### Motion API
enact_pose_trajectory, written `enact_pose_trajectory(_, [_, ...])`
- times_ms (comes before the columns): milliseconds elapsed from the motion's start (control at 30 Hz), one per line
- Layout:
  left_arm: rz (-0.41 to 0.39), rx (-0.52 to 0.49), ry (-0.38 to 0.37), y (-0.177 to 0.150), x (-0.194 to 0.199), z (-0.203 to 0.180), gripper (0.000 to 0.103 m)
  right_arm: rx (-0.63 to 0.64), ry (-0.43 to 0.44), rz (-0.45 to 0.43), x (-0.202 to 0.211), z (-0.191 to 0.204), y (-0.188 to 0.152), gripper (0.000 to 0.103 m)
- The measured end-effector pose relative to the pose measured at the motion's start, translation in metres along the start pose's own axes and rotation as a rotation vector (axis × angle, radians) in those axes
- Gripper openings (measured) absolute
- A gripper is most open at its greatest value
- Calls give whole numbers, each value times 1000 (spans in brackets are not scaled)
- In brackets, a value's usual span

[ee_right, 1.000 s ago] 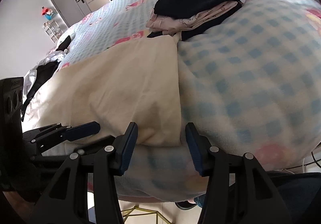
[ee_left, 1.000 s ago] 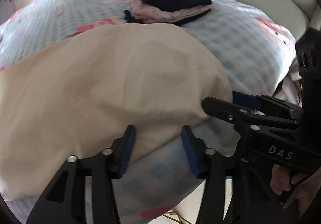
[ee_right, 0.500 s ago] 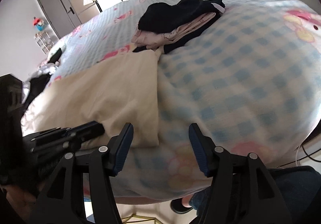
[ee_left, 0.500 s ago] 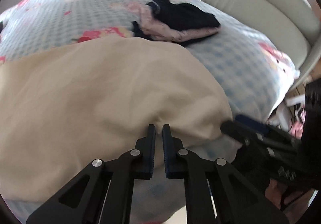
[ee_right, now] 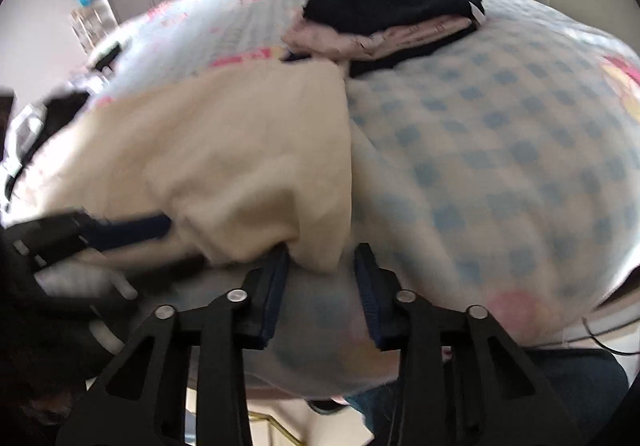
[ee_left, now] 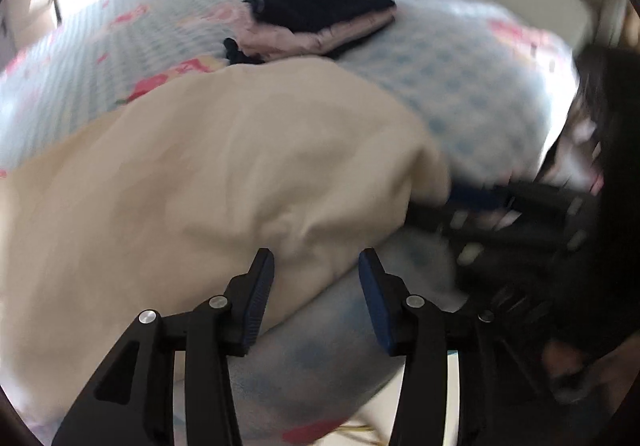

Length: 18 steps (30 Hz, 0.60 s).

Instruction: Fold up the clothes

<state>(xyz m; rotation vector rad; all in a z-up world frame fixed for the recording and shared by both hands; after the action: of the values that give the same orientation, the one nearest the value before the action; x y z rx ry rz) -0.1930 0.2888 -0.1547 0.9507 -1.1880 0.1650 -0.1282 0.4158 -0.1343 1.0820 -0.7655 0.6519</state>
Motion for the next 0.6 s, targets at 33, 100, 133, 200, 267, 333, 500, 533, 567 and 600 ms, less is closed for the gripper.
enact_pose_trajectory(33, [13,-22,24,1,-3,-3,46,-22,36,-4,1,-2,2,31])
enact_pose_trajectory(100, [14,-39,52,4,-6,-6,42,-58,81,-8,3,-7,4,31])
enact_pose_trajectory(133, [7,-34,57,6,-6,-5,33,-65,87,-14,3,-8,4,30])
enact_pose_trajectory(200, [-16,2,42,8,-3,0,24,-61,96,-45,7,-7,5,30])
enact_pose_trajectory(267, [-41,61,0,9,2,8,17,-61,114,-85,15,-5,6,30])
enact_pose_trajectory(333, [-64,129,-67,7,6,18,14,-70,141,-126,25,-5,7,30])
enact_pose_trajectory(500, [-64,245,-186,-3,5,28,14,-124,169,-183,39,-13,11,33])
enact_pose_trajectory(533, [-45,250,-190,-7,2,26,13,-139,175,-179,38,-15,12,35])
enact_pose_trajectory(567, [-38,249,-185,-9,0,24,13,-156,189,-166,36,-16,13,40])
enact_pose_trajectory(600, [-33,249,-181,-12,-1,22,12,-171,202,-150,34,-17,14,41])
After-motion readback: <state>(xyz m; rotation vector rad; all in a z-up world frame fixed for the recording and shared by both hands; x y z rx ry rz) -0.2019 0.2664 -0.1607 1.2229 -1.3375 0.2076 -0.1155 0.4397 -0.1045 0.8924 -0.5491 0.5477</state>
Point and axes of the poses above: each gripper's, at about its wrist camera, not at the fingertips, and x roughly against the way its jaws point, z to its left, y to its top, the point moved 4 cm from there along -x, roughly the way its jaws point, and after that the axes turned 13 degrees about -x, right-handed, at the moved point
